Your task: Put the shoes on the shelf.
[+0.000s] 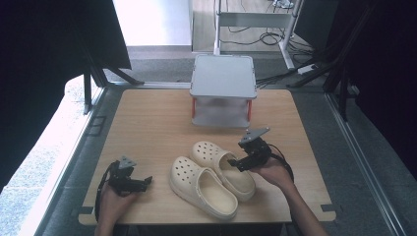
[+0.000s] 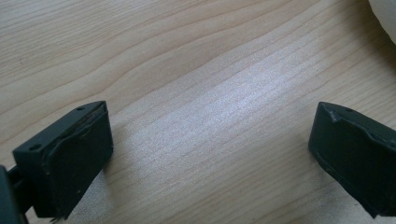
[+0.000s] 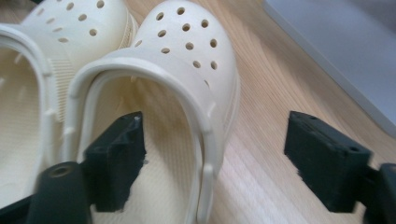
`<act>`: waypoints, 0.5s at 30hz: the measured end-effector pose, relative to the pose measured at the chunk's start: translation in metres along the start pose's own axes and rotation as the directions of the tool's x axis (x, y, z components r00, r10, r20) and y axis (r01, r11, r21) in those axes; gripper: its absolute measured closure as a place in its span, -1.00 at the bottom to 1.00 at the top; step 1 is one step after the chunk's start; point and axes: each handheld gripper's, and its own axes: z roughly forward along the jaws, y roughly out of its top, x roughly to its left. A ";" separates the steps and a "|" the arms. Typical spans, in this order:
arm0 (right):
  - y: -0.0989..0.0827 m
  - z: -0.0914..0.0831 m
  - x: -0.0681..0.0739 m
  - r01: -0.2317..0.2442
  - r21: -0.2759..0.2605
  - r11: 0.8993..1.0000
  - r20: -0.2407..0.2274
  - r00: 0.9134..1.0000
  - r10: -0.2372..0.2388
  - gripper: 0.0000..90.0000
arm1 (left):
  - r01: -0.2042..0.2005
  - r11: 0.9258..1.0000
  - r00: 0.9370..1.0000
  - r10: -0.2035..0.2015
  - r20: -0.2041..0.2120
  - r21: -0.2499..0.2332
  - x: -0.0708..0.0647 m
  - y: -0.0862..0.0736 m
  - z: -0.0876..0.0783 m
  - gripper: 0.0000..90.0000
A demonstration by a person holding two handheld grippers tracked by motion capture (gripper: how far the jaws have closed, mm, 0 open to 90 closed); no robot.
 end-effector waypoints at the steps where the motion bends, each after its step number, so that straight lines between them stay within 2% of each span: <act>1: -0.001 -0.005 0.001 -0.005 0.000 1.000 0.004 1.000 0.005 -0.61 | 0.001 1.000 1.000 -0.001 0.001 -0.001 0.000 0.000 0.000 -1.00; 3: -0.004 -0.011 0.003 -0.015 0.001 1.000 0.011 1.000 0.015 -0.69 | 0.000 1.000 1.000 0.000 0.001 0.001 0.000 0.000 0.000 -1.00; 6: -0.008 -0.020 0.007 -0.021 -0.005 1.000 -0.015 1.000 0.021 -0.74 | 0.000 1.000 1.000 0.000 0.001 0.000 0.000 0.000 0.000 -1.00; 10: -0.013 -0.029 0.017 -0.048 -0.029 0.998 -0.048 0.998 0.046 -1.00 | -0.002 1.000 1.000 0.002 0.001 0.002 0.000 0.000 0.000 -1.00; 15: -0.018 -0.032 0.034 -0.062 -0.022 0.998 -0.105 0.993 0.059 -1.00 | -0.002 1.000 1.000 0.002 0.000 0.002 0.000 0.000 0.000 -1.00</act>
